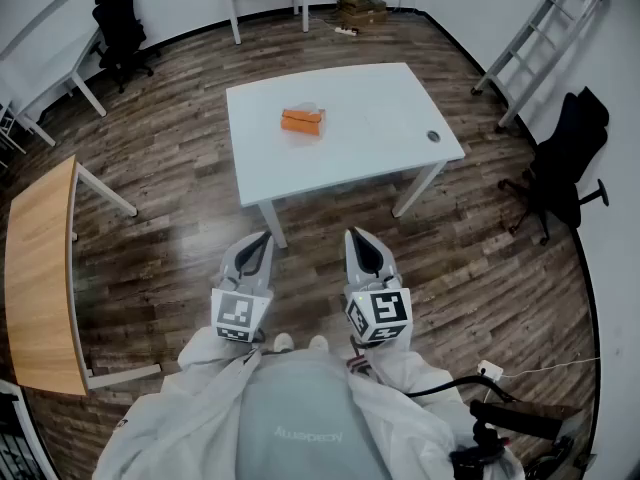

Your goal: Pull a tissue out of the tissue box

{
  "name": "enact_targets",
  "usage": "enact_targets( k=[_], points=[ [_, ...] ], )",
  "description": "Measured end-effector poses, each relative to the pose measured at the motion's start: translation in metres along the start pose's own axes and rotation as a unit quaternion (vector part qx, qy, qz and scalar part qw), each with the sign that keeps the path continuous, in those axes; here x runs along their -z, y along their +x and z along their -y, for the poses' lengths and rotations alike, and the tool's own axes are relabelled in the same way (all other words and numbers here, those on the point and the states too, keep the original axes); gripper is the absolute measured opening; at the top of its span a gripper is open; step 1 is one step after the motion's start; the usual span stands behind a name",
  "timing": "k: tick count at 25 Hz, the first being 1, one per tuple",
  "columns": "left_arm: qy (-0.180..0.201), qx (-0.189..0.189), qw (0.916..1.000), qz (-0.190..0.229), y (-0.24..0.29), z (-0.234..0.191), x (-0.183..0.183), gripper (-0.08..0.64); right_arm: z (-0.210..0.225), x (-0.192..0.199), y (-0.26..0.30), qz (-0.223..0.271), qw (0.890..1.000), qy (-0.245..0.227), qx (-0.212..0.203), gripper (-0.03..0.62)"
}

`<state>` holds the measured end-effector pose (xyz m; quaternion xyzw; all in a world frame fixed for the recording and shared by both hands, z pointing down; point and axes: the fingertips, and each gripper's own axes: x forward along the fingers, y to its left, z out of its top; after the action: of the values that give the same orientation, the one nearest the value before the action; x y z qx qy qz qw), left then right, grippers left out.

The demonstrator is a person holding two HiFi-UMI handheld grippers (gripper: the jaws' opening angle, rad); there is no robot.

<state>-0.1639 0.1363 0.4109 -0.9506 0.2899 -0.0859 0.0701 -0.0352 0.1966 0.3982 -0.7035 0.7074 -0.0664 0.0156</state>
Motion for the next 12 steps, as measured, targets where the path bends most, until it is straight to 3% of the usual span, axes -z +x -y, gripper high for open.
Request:
enact_targets(
  k=[12],
  points=[
    [-0.006, -0.007, 1.0, -0.002, -0.0036, 0.0011, 0.0065, -0.002, 0.0005, 0.0048, -0.011, 0.003, 1.0, 0.007, 0.004, 0.0]
  ],
)
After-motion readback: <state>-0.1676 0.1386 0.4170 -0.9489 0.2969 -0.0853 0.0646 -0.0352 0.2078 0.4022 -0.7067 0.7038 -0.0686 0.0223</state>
